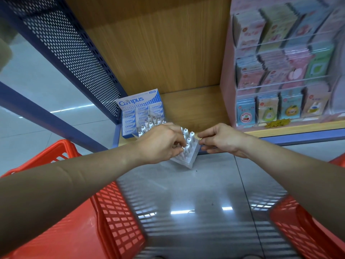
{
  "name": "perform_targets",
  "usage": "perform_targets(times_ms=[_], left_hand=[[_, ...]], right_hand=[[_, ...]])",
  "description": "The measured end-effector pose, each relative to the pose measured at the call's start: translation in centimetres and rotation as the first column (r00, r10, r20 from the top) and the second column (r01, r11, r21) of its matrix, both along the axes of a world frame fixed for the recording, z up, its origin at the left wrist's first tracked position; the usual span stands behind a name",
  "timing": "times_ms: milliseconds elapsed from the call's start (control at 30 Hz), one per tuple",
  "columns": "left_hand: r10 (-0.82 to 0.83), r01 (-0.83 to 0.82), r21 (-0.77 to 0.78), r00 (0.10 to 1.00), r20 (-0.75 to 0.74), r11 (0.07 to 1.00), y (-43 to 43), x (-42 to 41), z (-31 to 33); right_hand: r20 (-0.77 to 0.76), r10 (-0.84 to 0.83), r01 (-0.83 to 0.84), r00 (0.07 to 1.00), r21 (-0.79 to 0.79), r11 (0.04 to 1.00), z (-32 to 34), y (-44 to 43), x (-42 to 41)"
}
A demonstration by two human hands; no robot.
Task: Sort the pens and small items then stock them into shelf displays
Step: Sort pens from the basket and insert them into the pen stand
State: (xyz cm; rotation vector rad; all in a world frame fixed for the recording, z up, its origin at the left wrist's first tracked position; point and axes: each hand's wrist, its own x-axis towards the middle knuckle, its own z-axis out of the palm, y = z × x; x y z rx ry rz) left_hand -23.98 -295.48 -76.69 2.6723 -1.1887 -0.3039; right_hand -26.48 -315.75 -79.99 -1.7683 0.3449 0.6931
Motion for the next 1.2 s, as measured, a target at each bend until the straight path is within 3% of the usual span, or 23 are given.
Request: perform_targets(times_ms=[367,567,733,933,1100,1200], left_hand=[[0.003,-0.001,0.067,0.999,-0.036,0.998,-0.2,-0.6,0.4],[0.007,-0.007,0.007,1.0,0.013,1.0,0.3,-0.2,0.6],[0.035,-0.03,-0.074,0.998,0.056,0.997,1.5,-0.4,0.2],[0.145,-0.148,-0.084,0.988,-0.045,0.985,1.2,-0.9,0.3],[0.172,-0.178,-0.055,0.981,-0.093,0.983,0.4,-0.9,0.0],[0.214,-0.225,-0.128,0.972,-0.094,0.966,0.9,-0.5,0.4]], right_hand=[[-0.004,0.006,-0.006,1.0,-0.028,1.0,-0.7,-0.1,0.1],[0.047,0.026,-0.025,0.999,-0.034,0.999,-0.8,0.2,0.0],[0.16,0.079,-0.048,0.984,-0.189,0.981,-1.0,0.4,0.7],[0.207,0.257,-0.155,0.944,-0.411,0.899,-1.0,1.0,2.2],[0.189,0.183,-0.112,0.965,-0.336,0.935,-1.5,2.3,2.5],[0.205,0.123,-0.052,0.971,-0.321,0.946,-1.9,2.7,2.5]])
